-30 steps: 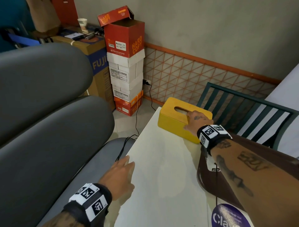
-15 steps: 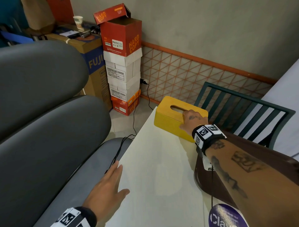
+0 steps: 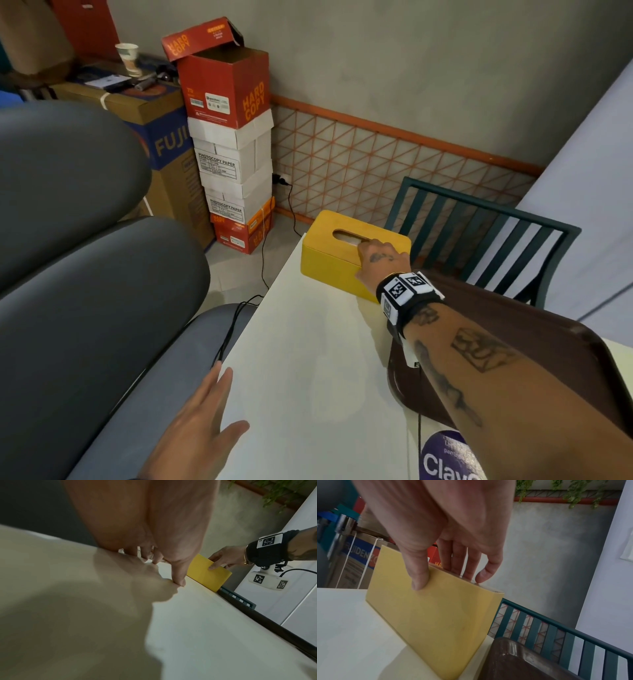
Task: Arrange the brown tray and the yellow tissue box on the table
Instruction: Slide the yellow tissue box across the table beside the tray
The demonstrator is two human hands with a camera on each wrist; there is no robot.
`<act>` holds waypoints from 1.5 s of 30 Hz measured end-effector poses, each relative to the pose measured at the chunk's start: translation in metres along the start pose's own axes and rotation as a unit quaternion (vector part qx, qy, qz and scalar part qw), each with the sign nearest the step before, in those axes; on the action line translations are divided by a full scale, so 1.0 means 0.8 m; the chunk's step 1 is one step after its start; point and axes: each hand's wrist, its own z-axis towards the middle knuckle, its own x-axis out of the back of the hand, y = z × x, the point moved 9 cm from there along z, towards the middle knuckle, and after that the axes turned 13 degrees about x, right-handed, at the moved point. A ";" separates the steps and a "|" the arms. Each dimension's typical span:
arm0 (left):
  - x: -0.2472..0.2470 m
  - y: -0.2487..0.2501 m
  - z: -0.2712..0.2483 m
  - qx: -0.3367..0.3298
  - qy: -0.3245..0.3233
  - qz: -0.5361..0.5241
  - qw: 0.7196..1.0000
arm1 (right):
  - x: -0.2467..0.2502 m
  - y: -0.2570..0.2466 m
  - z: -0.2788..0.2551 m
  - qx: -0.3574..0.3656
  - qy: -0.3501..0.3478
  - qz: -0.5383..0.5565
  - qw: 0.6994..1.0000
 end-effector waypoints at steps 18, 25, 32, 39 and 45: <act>0.091 0.147 0.112 -0.043 0.046 0.038 0.997 | -0.015 0.060 -0.075 -0.197 0.172 0.389 0.883; 0.098 0.233 0.204 -0.096 0.033 -0.145 0.984 | -0.058 0.052 -0.093 -0.202 0.164 0.514 0.817; 0.068 0.231 0.259 -0.011 -0.055 -0.259 0.964 | -0.056 0.053 -0.097 -0.188 0.171 0.539 0.803; 0.076 0.211 0.291 0.031 -0.061 -0.279 0.958 | -0.055 0.045 -0.097 -0.182 0.157 0.548 0.801; 0.080 0.206 0.293 0.046 -0.046 -0.295 0.953 | -0.047 0.043 -0.088 -0.179 0.151 0.531 0.814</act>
